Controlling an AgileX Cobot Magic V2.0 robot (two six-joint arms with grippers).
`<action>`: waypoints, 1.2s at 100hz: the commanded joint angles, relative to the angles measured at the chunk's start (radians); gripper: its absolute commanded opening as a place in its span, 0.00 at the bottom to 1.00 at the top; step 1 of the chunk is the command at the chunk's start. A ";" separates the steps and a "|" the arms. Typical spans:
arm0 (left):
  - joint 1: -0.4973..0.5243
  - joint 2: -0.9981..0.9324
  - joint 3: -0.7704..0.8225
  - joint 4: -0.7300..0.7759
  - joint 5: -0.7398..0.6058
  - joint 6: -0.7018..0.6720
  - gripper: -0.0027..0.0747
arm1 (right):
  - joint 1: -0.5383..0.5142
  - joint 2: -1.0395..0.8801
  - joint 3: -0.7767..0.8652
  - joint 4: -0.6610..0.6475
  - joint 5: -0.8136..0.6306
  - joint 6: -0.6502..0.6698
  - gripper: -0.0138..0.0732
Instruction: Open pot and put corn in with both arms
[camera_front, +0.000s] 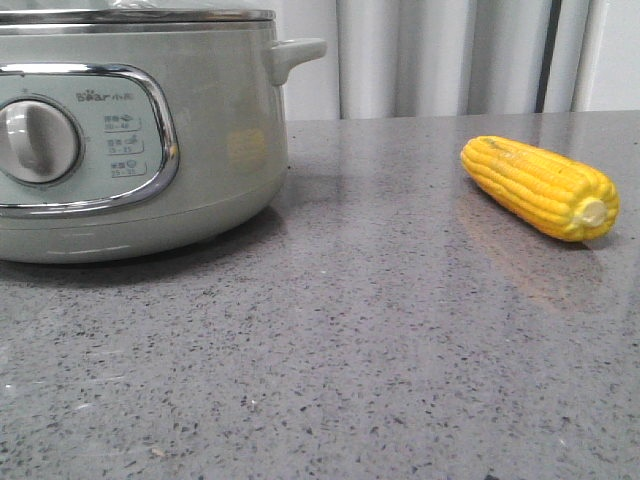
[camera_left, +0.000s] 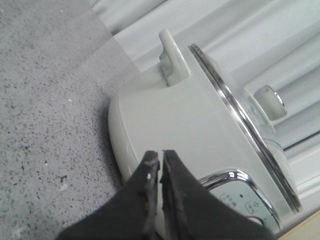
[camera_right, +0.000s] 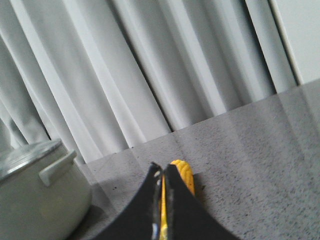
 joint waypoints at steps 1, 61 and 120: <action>0.002 -0.027 -0.059 0.045 -0.050 0.051 0.01 | -0.008 -0.006 -0.102 0.003 0.007 -0.025 0.10; 0.002 0.445 -0.583 0.623 0.137 0.317 0.75 | -0.008 0.594 -0.716 -0.259 0.392 -0.066 0.65; -0.338 1.008 -0.866 0.380 -0.164 0.585 0.76 | -0.008 0.656 -0.752 -0.259 0.434 -0.066 0.83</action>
